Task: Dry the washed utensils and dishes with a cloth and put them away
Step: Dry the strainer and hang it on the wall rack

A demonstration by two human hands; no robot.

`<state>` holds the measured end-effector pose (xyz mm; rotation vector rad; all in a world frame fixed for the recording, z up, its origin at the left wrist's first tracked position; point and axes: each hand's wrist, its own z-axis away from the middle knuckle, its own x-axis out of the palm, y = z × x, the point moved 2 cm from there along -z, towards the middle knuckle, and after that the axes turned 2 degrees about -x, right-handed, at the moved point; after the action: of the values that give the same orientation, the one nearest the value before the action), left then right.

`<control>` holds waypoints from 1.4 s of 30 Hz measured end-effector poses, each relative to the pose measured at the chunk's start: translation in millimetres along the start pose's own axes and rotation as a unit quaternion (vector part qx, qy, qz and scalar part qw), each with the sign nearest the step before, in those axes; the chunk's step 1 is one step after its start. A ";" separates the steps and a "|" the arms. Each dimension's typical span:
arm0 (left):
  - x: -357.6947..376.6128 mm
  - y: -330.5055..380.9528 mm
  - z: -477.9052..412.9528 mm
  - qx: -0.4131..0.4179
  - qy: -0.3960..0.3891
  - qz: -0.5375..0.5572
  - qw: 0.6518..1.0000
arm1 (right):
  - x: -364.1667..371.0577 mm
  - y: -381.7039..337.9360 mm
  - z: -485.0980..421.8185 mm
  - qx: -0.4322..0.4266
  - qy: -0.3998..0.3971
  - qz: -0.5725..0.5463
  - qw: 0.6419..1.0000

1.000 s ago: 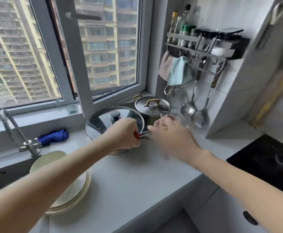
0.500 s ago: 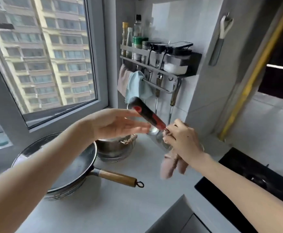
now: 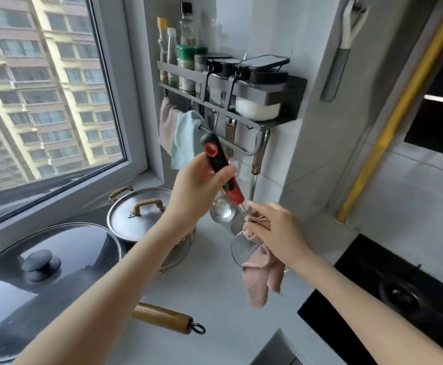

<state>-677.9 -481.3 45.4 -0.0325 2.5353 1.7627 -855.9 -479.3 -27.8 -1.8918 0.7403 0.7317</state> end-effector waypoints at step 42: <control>53.9 -108.1 -152.3 -0.101 -0.067 0.227 0.966 | -11.1 16.2 -81.3 0.115 -0.019 0.240 0.964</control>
<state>-731.4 -661.0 -5.9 0.6877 2.3869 2.0808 -860.8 -557.3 2.2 -1.4953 1.2256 0.9309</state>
